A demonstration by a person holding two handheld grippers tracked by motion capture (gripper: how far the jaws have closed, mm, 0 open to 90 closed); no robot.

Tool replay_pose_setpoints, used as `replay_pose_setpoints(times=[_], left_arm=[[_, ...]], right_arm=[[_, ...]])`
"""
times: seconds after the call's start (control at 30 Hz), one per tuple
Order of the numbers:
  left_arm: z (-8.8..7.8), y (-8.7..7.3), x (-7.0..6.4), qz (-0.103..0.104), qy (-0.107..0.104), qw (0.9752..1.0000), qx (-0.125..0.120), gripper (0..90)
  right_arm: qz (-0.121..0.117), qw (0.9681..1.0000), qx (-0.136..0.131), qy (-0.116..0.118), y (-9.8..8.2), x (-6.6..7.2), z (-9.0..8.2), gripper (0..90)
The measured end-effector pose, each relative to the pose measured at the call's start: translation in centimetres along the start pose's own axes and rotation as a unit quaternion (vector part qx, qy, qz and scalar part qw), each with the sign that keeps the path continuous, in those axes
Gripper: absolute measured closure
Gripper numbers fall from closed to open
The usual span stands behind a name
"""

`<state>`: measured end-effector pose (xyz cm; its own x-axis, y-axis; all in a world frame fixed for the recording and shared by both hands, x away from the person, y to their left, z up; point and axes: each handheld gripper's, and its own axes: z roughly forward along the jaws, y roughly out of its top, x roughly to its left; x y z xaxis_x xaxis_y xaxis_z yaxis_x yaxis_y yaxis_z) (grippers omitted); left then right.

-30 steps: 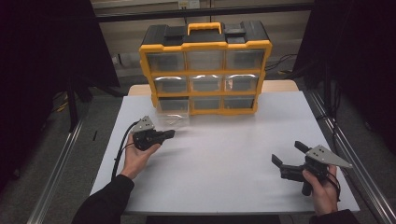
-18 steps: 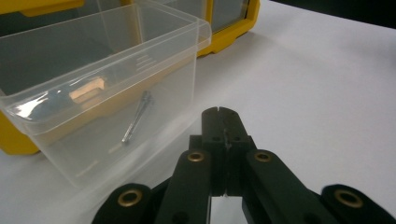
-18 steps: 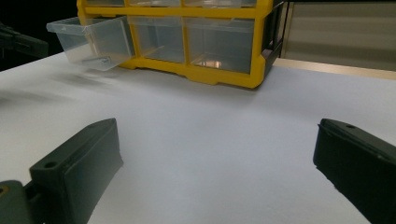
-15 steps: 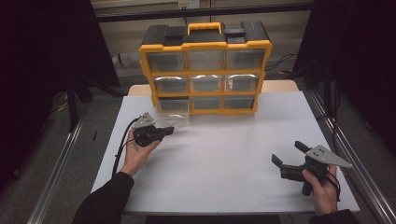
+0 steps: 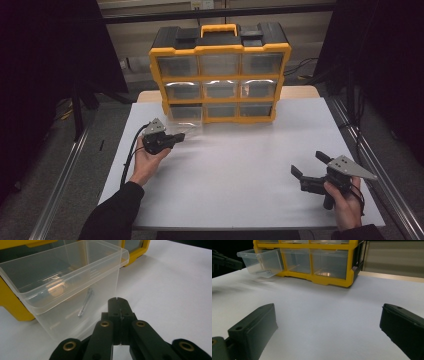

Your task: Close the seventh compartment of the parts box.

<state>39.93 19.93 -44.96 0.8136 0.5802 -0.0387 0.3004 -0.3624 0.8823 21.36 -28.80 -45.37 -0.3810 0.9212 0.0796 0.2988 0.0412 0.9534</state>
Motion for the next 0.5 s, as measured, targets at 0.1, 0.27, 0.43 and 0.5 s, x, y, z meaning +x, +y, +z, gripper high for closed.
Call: replay_pose_setpoints(times=[0.1, 0.27, 0.43, 0.5], left_arm=[[0.20, 0.00, 0.27, -0.002, 0.006, 1.0000, 0.003, 90.0], [0.40, 0.01, 0.66, -0.009, 0.012, 0.9999, 0.001, 90.0], [0.49, 0.12, 0.85, -0.009, 0.016, 0.9998, -0.001, 90.0], [0.52, 0.16, 0.91, -0.008, 0.015, 0.9998, -0.002, 90.0]], right_arm=[[0.000, 1.0000, 0.000, 0.001, 0.00, 0.03, -0.01, 0.5], [0.000, 1.0000, 0.000, 0.000, 0.00, 0.00, -0.01, 0.4], [-0.001, 1.0000, 0.000, 0.001, 0.00, 0.01, -0.01, 0.5], [-0.001, 1.0000, 0.000, 0.001, 0.00, 0.00, -0.01, 0.5]])
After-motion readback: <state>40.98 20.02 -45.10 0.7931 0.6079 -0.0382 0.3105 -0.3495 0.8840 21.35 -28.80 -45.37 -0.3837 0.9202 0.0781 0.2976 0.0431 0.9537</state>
